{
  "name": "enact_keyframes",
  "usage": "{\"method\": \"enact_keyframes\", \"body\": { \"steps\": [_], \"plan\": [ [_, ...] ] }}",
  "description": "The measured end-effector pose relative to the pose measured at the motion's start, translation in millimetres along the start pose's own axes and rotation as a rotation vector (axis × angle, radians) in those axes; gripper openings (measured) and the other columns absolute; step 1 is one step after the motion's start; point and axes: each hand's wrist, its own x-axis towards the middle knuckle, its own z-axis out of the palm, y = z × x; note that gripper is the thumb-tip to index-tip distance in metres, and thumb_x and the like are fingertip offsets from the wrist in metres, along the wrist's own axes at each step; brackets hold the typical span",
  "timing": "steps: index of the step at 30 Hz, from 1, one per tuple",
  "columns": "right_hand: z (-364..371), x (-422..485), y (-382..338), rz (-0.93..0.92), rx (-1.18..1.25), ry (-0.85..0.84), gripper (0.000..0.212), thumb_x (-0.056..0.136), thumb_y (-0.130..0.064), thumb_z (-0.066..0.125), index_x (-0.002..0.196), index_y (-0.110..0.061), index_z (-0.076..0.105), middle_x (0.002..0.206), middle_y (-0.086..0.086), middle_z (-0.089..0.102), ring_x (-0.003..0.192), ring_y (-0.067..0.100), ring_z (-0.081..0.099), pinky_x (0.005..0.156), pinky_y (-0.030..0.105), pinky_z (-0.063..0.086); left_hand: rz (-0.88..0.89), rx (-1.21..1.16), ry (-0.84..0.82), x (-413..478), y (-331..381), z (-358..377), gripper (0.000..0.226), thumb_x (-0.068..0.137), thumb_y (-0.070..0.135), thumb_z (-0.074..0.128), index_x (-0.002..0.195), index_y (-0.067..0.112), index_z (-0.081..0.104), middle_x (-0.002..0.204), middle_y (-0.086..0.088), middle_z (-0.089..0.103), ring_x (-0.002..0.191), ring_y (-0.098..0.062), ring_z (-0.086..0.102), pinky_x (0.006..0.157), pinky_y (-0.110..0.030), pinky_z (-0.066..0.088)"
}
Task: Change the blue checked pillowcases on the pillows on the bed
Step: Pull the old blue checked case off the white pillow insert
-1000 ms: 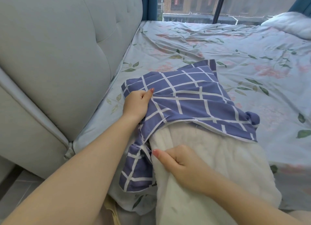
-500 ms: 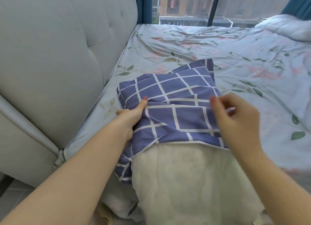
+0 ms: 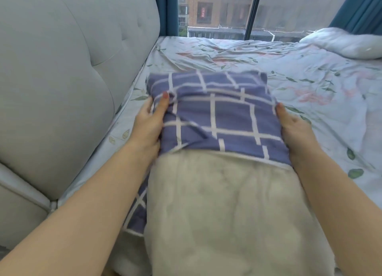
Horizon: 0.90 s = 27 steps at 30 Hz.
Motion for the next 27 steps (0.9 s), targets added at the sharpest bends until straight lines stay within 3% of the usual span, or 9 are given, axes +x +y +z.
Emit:
{"method": "enact_keyframes", "body": {
  "steps": [3, 7, 10, 12, 15, 17, 21, 24, 27],
  "plan": [
    [-6.5, 22.2, -10.0, 0.08, 0.179, -0.02, 0.039, 0.097, -0.044, 0.055, 0.101, -0.008, 0.068, 0.095, 0.004, 0.072, 0.079, 0.02, 0.07, 0.073, 0.032, 0.06, 0.004, -0.062, -0.075, 18.2, 20.7, 2.1, 0.099, 0.073, 0.061, 0.076, 0.151, 0.016, 0.034, 0.139, -0.006, 0.058, 0.119, -0.023, 0.063, 0.099, -0.043, 0.053],
    [-14.5, 34.4, 3.0, 0.106, -0.249, 0.056, 0.055, 0.102, -0.05, 0.036, 0.144, -0.015, 0.044, 0.146, 0.004, 0.045, 0.132, 0.024, 0.045, 0.104, 0.033, 0.035, -0.03, 0.353, 0.023, 15.5, -9.3, -13.0, 0.103, 0.058, 0.082, 0.067, 0.144, 0.029, 0.042, 0.136, 0.006, 0.059, 0.117, -0.016, 0.061, 0.101, -0.041, 0.05],
    [-13.3, 19.0, 2.1, 0.068, -0.341, -0.052, 0.052, 0.101, -0.053, 0.035, 0.132, -0.018, 0.056, 0.141, 0.002, 0.052, 0.124, 0.023, 0.05, 0.095, 0.034, 0.033, -0.103, 0.489, -0.013, 6.5, -29.4, -24.1, 0.101, 0.06, 0.086, 0.064, 0.141, 0.029, 0.044, 0.135, 0.005, 0.059, 0.121, -0.016, 0.058, 0.106, -0.041, 0.047],
    [-13.4, 4.6, 0.3, 0.056, -0.429, -0.157, 0.051, 0.1, -0.054, 0.037, 0.109, -0.013, 0.065, 0.116, 0.007, 0.064, 0.109, 0.028, 0.058, 0.089, 0.036, 0.04, -0.131, 0.607, -0.028, -1.1, -29.3, -26.5, 0.098, 0.06, 0.087, 0.062, 0.14, 0.035, 0.042, 0.137, 0.004, 0.056, 0.124, -0.019, 0.055, 0.107, -0.042, 0.045],
    [-21.1, -18.4, 0.7, 0.042, -0.609, -0.244, 0.049, 0.1, -0.053, 0.036, 0.084, -0.013, 0.058, 0.086, 0.006, 0.055, 0.08, 0.026, 0.05, 0.069, 0.033, 0.038, -0.255, 0.76, -0.029, -19.5, -23.5, -26.1, 0.101, 0.072, 0.081, 0.058, 0.153, 0.032, 0.024, 0.154, 0.0, 0.037, 0.137, -0.026, 0.041, 0.109, -0.036, 0.036],
    [-31.9, -29.8, 2.6, 0.179, -0.681, -0.288, 0.042, 0.096, -0.063, 0.029, 0.099, -0.03, 0.055, 0.102, -0.002, 0.055, 0.09, 0.021, 0.053, 0.075, 0.032, 0.04, -0.373, 0.824, -0.024, -33.2, -17.9, -30.2, 0.105, 0.078, 0.077, 0.054, 0.157, 0.024, 0.01, 0.16, -0.003, 0.025, 0.143, -0.03, 0.032, 0.108, -0.039, 0.033],
    [-39.1, -44.3, 8.4, 0.424, -0.597, -0.334, 0.057, 0.087, -0.077, 0.024, 0.125, -0.041, 0.047, 0.12, -0.006, 0.057, 0.103, 0.021, 0.055, 0.088, 0.035, 0.044, -0.568, 0.823, -0.091, -56.8, -18.9, -37.9, 0.145, 0.032, 0.103, 0.049, 0.155, 0.037, 0.008, 0.155, 0.001, 0.032, 0.135, -0.034, 0.042, 0.108, -0.052, 0.041],
    [-22.4, -50.7, 17.5, 0.315, -0.468, -0.35, 0.058, 0.097, -0.062, 0.028, 0.144, -0.032, 0.043, 0.137, -0.005, 0.051, 0.111, 0.013, 0.048, 0.086, 0.024, 0.039, -0.325, 0.663, -0.051, -67.3, -37.5, -25.5, 0.129, 0.044, 0.093, 0.052, 0.153, 0.03, 0.022, 0.147, 0.005, 0.044, 0.133, -0.025, 0.046, 0.11, -0.047, 0.04],
    [-12.7, -43.1, 16.7, 0.174, -0.572, -0.257, 0.054, 0.103, -0.05, 0.028, 0.144, -0.019, 0.045, 0.143, 0.01, 0.049, 0.122, 0.021, 0.047, 0.083, 0.021, 0.029, -0.091, 0.492, -0.043, -62.7, -41.6, -9.3, 0.082, 0.076, 0.075, 0.059, 0.144, 0.032, 0.042, 0.138, 0.011, 0.055, 0.127, -0.014, 0.052, 0.112, -0.041, 0.04]
  ]
}}
